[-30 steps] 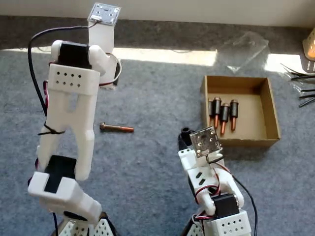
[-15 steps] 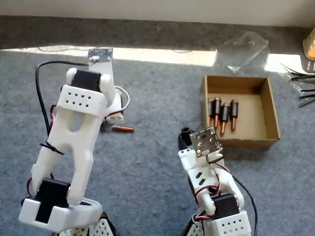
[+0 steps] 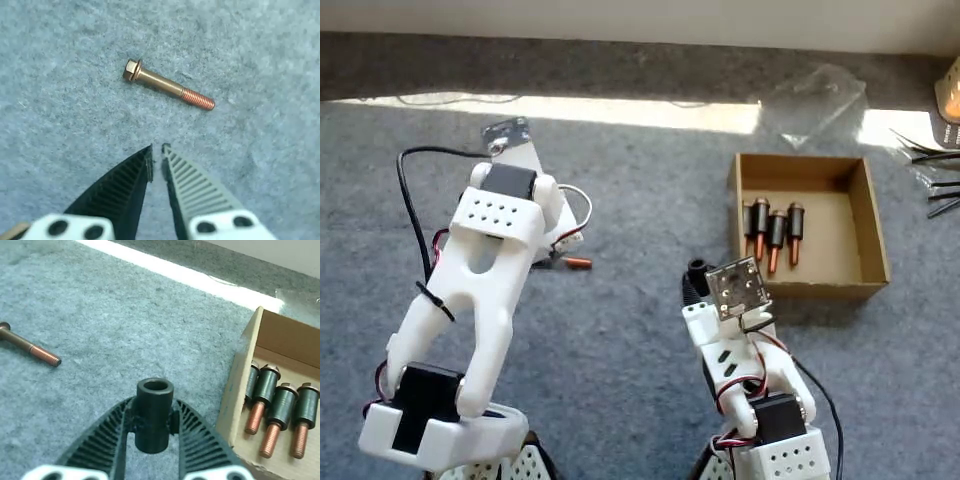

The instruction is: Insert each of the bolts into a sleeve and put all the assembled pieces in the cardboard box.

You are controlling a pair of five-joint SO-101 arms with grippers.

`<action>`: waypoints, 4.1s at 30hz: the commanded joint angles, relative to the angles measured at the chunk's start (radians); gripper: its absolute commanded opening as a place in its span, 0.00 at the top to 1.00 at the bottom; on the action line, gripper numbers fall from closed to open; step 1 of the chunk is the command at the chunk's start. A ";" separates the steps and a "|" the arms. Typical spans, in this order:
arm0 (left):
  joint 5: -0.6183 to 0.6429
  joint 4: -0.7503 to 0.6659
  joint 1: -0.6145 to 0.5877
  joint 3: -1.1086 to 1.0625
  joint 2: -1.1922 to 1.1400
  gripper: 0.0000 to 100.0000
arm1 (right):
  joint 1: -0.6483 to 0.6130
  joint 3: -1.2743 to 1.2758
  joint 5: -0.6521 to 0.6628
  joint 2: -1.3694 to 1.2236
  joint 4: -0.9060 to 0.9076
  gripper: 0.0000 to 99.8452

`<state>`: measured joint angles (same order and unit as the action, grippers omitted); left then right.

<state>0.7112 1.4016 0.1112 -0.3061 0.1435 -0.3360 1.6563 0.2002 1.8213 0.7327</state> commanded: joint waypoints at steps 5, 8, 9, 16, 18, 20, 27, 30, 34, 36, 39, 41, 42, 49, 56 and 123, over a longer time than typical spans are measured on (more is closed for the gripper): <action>0.443 -0.178 -0.054 -0.081 0.002 0.69 | 0.012 -0.005 0.011 0.010 -0.002 1.00; 0.517 -0.232 -0.073 -0.133 0.002 0.63 | 0.012 -0.005 0.011 0.010 -0.002 1.00; 0.531 -0.253 -0.074 -0.151 0.002 0.62 | 0.012 -0.005 0.011 0.010 -0.002 1.00; 0.647 -0.468 -0.119 -0.291 0.002 0.62 | 0.012 -0.005 0.011 0.010 -0.002 1.00; 0.649 -0.500 -0.124 -0.312 0.002 0.62 | 0.012 -0.005 0.011 0.010 -0.002 1.00; 0.649 -0.516 -0.124 -0.323 0.002 0.62 | 0.012 -0.005 0.011 0.010 -0.002 1.00; 0.651 -0.540 -0.122 -0.349 0.001 0.62 | 0.012 -0.005 0.011 0.010 -0.002 1.00; 0.651 -0.606 -0.117 -0.390 0.001 0.62 | 0.012 -0.005 0.011 0.010 -0.002 1.00; 0.651 -0.634 -0.119 -0.417 0.002 0.62 | 0.012 -0.005 0.011 0.010 -0.002 1.00; 0.651 -0.634 -0.117 -0.418 0.002 0.62 | 0.012 -0.005 0.011 0.010 -0.002 1.00; 0.652 -0.634 -0.117 -0.418 0.002 0.62 | 0.012 -0.005 0.011 0.010 -0.002 1.00; 0.674 -0.634 -0.117 -0.418 0.002 0.62 | 0.012 -0.005 0.011 0.010 -0.002 1.00; 0.701 -0.634 -0.117 -0.420 0.002 0.62 | 0.012 -0.005 0.011 0.010 -0.002 1.00; 0.727 -0.634 -0.122 -0.423 0.001 0.62 | 0.012 -0.005 0.011 0.010 -0.002 1.00; 0.729 -0.643 -0.119 -0.438 -0.010 0.62 | 0.012 -0.005 0.011 0.010 -0.002 1.00; 0.802 -0.746 -0.160 -0.433 -0.128 1.00 | 0.012 -0.005 0.011 0.010 -0.002 1.00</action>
<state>1.5090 0.6697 -0.0391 -0.7495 0.0115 -0.3360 1.6563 0.2002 1.8213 0.7327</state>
